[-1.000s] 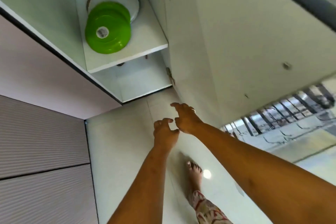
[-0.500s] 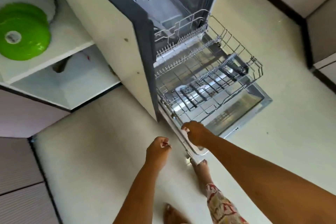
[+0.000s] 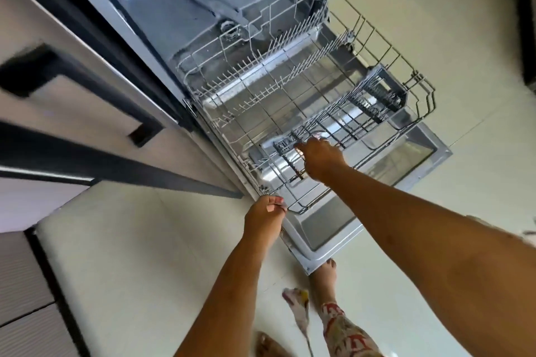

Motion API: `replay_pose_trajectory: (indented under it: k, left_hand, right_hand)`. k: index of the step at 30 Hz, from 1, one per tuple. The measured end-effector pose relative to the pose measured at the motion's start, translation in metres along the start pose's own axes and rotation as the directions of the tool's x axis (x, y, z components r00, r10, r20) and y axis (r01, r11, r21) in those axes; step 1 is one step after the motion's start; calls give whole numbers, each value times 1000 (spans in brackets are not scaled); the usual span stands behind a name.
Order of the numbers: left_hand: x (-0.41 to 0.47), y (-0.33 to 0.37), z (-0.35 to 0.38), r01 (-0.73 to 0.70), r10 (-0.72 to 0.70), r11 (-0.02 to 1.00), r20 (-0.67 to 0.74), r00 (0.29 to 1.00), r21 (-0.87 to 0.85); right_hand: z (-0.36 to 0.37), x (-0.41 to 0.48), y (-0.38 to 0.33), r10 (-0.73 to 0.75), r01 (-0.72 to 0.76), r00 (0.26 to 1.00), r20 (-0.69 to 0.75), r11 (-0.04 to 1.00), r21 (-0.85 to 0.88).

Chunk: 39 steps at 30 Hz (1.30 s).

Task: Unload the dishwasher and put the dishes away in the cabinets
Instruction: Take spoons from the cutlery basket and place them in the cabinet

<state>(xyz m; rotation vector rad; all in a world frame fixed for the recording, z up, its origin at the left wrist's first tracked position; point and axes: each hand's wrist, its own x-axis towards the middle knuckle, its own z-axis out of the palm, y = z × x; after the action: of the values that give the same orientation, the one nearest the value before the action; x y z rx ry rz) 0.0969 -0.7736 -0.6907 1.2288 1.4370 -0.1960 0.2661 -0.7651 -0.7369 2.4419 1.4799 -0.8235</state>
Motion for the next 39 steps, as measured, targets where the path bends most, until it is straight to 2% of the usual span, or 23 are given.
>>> replay_pose_trajectory:
  k: [8, 11, 15, 19, 22, 24, 26, 28, 32, 35, 37, 39]
  left_hand:
    - [51, 20, 8, 50, -55, 995, -58, 997, -85]
    - [62, 29, 11, 92, -103, 980, -53, 993, -175]
    - [72, 40, 16, 82, -96, 976, -64, 993, -201]
    - [78, 46, 19, 50, -74, 975, -108, 991, -216]
    - [81, 45, 14, -35, -38, 958, -246, 969, -286]
    - [83, 43, 7, -39, -89, 923, -310, 946, -384]
    - [83, 42, -3, 8, -176, 869, -295, 939, -495]
    - [81, 43, -13, 103, -243, 826, -185, 952, -554]
    - [79, 50, -29, 221, -220, 873, 52, 974, -435]
    - [83, 63, -26, 203, -193, 964, 71, 979, -174]
    - [90, 66, -19, 130, -129, 989, 8, 992, -74]
    - [98, 67, -13, 86, -93, 989, -46, 995, -124]
  right_hand:
    - [13, 54, 2, -183, 194, 981, 66, 940, -282]
    - [9, 57, 5, -273, 275, 960, 60, 884, -378]
    - [1, 61, 11, -390, 370, 919, 57, 804, -465]
    - [2, 62, 15, -438, 409, 898, 27, 812, -417]
    - [0, 56, 14, -475, 434, 880, -17, 818, -378]
    - [-4, 45, 7, -511, 471, 859, -12, 801, -369]
    - [-9, 30, -6, -569, 527, 822, -13, 769, -362]
    - [-7, 13, -18, -640, 582, 767, -40, 721, -377]
    - [15, -12, -28, -768, 664, 619, -161, 622, -415]
    - [24, -19, -28, -798, 710, 476, -369, 596, -375]
    - [28, -20, -21, -774, 720, 455, -441, 611, -329]
    - [32, -16, -9, -770, 736, 507, -387, 621, -271]
